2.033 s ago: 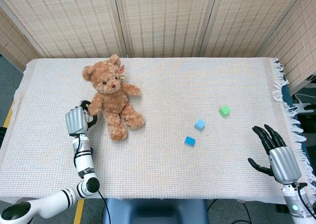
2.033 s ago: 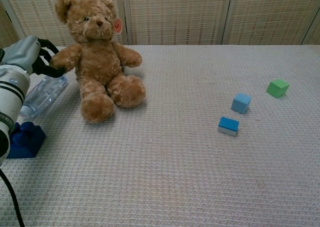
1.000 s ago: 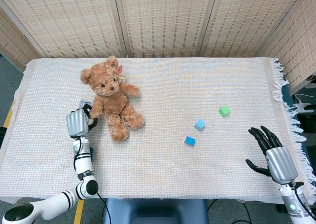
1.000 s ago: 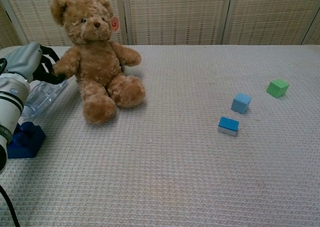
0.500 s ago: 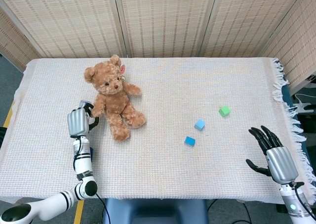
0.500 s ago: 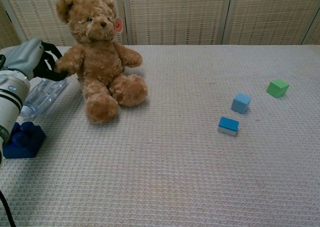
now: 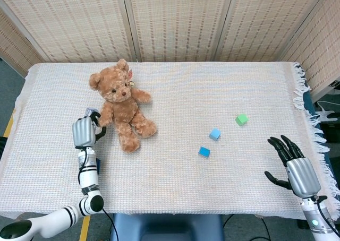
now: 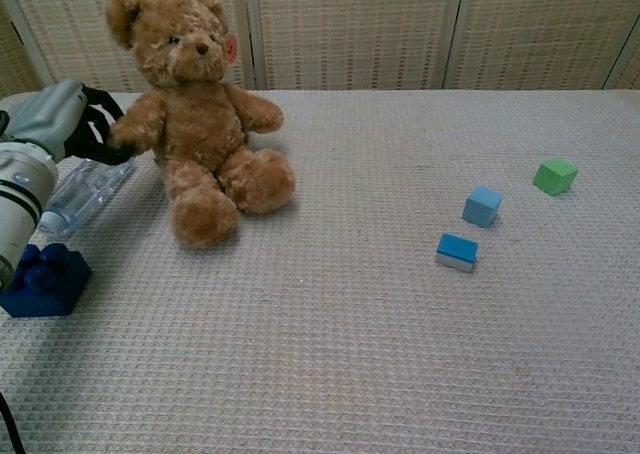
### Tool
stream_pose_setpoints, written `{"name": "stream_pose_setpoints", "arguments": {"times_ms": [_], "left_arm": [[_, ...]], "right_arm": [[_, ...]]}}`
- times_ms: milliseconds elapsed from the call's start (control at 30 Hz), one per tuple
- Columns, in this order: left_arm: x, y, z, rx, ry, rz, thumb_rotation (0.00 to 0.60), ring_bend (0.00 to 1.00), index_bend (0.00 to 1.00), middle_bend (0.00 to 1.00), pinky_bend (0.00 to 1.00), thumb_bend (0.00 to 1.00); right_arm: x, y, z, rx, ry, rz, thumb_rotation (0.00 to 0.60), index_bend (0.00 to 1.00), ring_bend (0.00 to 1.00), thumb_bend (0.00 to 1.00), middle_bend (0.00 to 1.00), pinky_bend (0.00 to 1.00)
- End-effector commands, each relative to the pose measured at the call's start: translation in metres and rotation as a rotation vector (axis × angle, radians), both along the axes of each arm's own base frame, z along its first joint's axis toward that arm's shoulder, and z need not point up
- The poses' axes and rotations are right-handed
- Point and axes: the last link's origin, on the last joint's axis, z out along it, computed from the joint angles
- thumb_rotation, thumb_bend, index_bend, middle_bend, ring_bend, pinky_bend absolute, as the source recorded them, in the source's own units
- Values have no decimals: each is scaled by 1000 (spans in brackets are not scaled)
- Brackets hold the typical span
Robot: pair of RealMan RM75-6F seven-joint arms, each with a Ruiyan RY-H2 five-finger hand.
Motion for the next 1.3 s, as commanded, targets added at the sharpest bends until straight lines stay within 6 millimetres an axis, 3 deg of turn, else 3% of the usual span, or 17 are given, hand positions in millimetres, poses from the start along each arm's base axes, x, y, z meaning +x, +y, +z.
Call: {"name": "stream_pose_setpoints", "arguments": {"times_ms": [33,267,367,500,633,800,900,1100,1300], "left_arm": [[-1,-2,-4,-17,-5,3,600,506,513,586,466,357],[-8,-4,-4,-60,30,12,600,495,485,563,465,357],[-11,-7,0,-104,31,-24,600,433,357,448,457,357],[-17,-12,14,-169,80,-106,600,246,125,218,419,357],[-30,-18,38,-210,227,-192,600,106,8,78,381,362],[-54,-36,68,-254,388,-203,600,38,0,6,337,356],[-73,-57,83,-278,511,-178,600,36,0,1,327,351],[-104,-101,95,-320,593,-206,600,36,0,16,307,351],[-123,-129,100,-296,538,-180,600,45,27,52,299,346]], "right_arm": [[0,0,0,1,1,0,600,109,0,95,96,128],[0,0,0,-1,0,-1,600,109,0,95,96,128],[0,0,0,1,2,-2,600,109,0,95,96,128],[0,0,-1,3,7,-1,600,109,0,94,96,128],[0,0,-1,3,3,2,600,109,0,94,96,128],[0,0,0,-1,-1,0,600,109,0,94,96,128],[1,0,0,1,0,1,600,109,0,94,96,128],[1,1,0,-4,1,3,600,109,0,94,96,128],[1,1,0,-21,4,4,600,109,0,94,96,128]]}}
